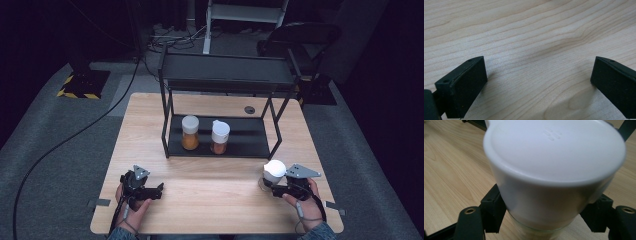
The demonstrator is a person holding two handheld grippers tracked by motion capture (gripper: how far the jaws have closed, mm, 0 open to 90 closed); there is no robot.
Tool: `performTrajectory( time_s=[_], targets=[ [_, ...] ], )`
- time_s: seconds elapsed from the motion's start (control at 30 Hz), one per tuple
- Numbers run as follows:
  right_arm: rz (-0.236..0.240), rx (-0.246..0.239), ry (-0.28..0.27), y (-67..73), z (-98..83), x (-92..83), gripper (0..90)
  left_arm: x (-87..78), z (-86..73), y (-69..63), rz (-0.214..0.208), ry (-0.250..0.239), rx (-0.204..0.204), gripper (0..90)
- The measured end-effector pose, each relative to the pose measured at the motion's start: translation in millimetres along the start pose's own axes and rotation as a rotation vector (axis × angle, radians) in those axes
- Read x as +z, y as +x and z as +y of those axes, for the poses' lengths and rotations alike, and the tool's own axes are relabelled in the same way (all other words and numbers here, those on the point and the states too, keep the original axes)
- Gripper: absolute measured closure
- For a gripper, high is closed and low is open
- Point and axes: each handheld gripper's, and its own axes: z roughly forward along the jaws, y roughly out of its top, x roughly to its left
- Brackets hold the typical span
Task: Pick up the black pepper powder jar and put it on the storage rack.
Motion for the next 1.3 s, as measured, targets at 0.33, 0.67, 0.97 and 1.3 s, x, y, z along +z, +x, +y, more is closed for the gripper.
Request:
performTrajectory(
  time_s=[0.33, 0.67, 0.97, 1.3],
  targets=[
    [0.007, -0.02, 0.001, 3.1, 18.9, -2.6, 30.6, 0.0, 0.0, 0.1, 0.0, -0.001, 0.001, 0.4],
    [0.008, -0.037, 0.001, 2.5, 38.4, -3.4, 30.6, 0.0, 0.0, 0.1, 0.0, -0.001, 0.001, 0.4],
    [0.012, -0.054, -0.005, 1.2, 55.7, -2.7, 30.5, 0.0, 0.0, 0.1, 0.0, -0.001, 0.0, 0.4],
    [0.014, -0.072, -0.004, 1.4, 74.1, 1.5, 30.6, 0.1, -0.1, 0.1, -0.001, -0.001, 0.0, 0.4]
  ],
)
